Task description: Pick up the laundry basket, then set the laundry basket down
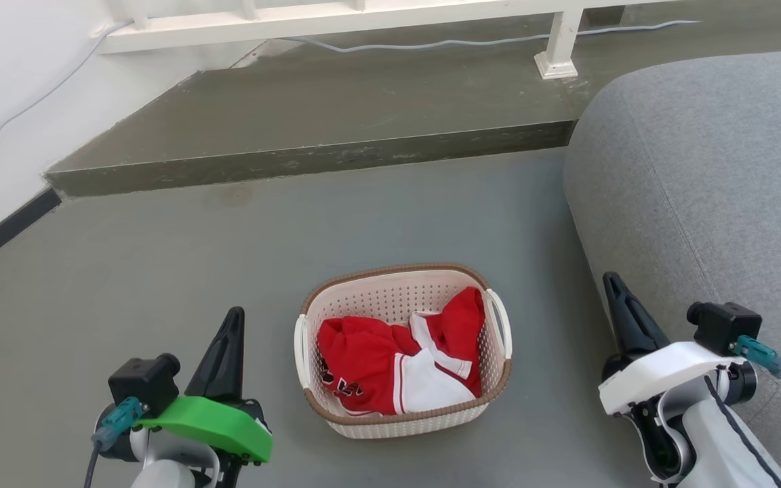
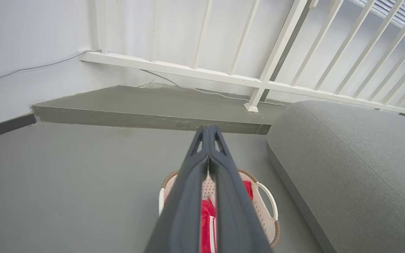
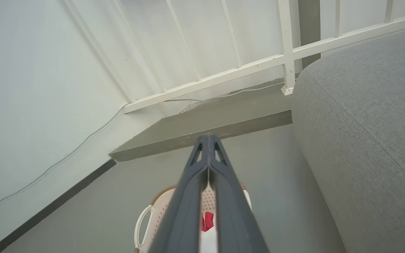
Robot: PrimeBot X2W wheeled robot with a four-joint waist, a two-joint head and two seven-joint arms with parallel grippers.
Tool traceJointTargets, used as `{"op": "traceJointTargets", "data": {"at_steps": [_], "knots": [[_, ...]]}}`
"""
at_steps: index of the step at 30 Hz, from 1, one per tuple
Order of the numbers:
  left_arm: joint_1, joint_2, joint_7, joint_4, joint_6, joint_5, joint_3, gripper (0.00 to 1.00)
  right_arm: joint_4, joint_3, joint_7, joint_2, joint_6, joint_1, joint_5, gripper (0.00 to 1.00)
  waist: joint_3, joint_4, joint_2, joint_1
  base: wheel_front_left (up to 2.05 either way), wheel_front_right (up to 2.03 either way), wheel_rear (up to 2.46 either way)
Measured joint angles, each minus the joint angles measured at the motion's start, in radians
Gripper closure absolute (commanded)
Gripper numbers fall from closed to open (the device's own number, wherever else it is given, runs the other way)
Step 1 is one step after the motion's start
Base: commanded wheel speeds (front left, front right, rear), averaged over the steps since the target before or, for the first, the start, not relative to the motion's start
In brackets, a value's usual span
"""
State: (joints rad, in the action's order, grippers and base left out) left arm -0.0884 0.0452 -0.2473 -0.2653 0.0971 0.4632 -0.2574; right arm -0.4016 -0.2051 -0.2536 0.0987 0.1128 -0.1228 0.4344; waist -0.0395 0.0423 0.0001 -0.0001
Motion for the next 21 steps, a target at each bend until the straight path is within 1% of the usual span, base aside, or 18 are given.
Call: {"op": "traceJointTargets", "data": {"at_steps": [6, 13, 21], "knots": [[0.001, 0.0, 0.009, 0.0, 0.0, 0.041, 0.007, 1.0, 0.001, 0.022, 0.019, -0.002, 0.0, 0.0, 0.048, 1.0, 0.002, -0.003, 0.0, 0.0, 0.0, 0.0, 0.0], [0.001, -0.001, 0.029, 0.0, 0.0, 0.148, 0.03, 1.0, 0.001, 0.044, 0.048, -0.003, 0.0, 0.0, 0.149, 1.0, 0.005, -0.006, 0.0, 0.0, 0.0, 0.0, 0.0], [0.001, -0.001, 0.059, 0.001, 0.0, 0.224, 0.056, 1.0, 0.006, 0.071, 0.078, -0.007, 0.0, 0.0, 0.23, 1.0, 0.008, -0.009, 0.0, 0.0, 0.0, 0.0, 0.0]]}}
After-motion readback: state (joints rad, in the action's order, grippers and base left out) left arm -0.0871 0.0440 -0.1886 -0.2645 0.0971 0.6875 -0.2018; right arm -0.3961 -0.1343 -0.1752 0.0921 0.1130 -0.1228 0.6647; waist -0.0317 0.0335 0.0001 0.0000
